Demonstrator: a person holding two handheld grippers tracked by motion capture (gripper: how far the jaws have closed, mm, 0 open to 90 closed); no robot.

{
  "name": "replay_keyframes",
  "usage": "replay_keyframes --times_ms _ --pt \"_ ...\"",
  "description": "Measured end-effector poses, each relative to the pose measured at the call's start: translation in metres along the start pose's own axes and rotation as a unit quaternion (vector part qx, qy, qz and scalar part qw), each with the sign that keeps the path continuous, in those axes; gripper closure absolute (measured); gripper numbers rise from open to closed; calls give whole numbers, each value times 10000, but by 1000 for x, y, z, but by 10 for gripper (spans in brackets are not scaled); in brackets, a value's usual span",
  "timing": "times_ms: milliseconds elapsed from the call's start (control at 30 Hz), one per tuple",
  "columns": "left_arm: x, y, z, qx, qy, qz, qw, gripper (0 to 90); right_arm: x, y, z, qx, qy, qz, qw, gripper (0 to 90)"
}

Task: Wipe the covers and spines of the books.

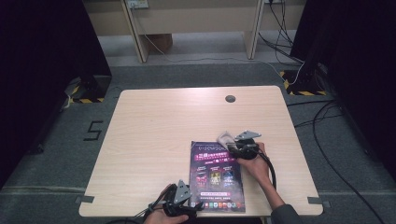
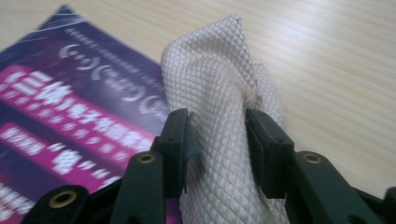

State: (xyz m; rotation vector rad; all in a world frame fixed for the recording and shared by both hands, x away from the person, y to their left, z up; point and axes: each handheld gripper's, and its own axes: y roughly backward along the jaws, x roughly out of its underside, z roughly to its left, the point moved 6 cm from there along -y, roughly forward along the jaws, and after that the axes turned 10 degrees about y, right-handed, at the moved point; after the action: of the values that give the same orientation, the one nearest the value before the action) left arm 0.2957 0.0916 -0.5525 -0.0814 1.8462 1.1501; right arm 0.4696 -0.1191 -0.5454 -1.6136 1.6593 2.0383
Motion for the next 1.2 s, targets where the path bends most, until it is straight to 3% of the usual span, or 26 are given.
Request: replay_keyframes --times_ms 133,167,233,333,567,667,800,1033,1200 --pt "0 0 0 -10 -16 2 10000 227 -5 -1 21 -279 222 3 9994 618" --pt "0 0 0 -10 -16 2 10000 227 -5 -1 21 -279 222 3 9994 618" --pt "0 0 0 -7 -23 3 10000 227 -9 -3 38 -483 370 -27 9981 612" --pt "0 0 0 -2 -18 4 10000 227 -12 -4 50 -586 534 -17 9968 611" --pt "0 0 0 12 17 5 10000 227 -12 -5 48 -639 512 -32 9966 584" --pt "0 0 0 -12 -11 1 10000 227 -11 -5 38 -387 465 2 9982 542" --pt "0 0 0 6 12 10 10000 226 -10 -6 32 -330 364 -20 9988 545" --pt "0 -1 1 28 60 7 10000 215 -15 -9 39 -303 338 25 9990 560" --pt "0 -1 1 28 31 22 10000 215 -29 -23 55 -368 463 -9 9982 570"
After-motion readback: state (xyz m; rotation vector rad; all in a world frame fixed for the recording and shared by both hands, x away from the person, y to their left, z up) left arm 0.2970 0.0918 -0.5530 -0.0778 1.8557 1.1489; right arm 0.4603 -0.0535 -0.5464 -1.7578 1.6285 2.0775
